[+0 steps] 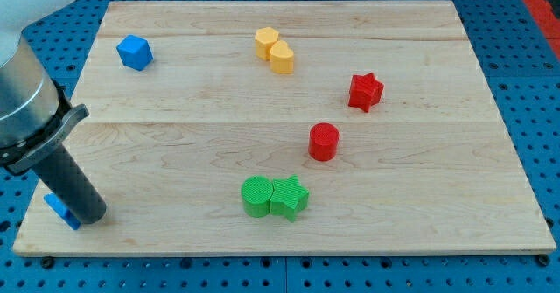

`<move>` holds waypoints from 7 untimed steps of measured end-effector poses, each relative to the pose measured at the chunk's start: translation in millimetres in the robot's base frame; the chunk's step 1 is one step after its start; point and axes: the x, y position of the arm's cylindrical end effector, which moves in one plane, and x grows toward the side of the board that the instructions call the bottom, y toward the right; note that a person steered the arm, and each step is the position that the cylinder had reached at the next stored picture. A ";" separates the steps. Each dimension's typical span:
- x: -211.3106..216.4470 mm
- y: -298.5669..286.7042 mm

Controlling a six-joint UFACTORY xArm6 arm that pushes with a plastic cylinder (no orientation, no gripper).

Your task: Push the blue cube above the blue triangle

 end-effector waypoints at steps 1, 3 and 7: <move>0.0 0.1; -122.8 63.9; -314.2 2.3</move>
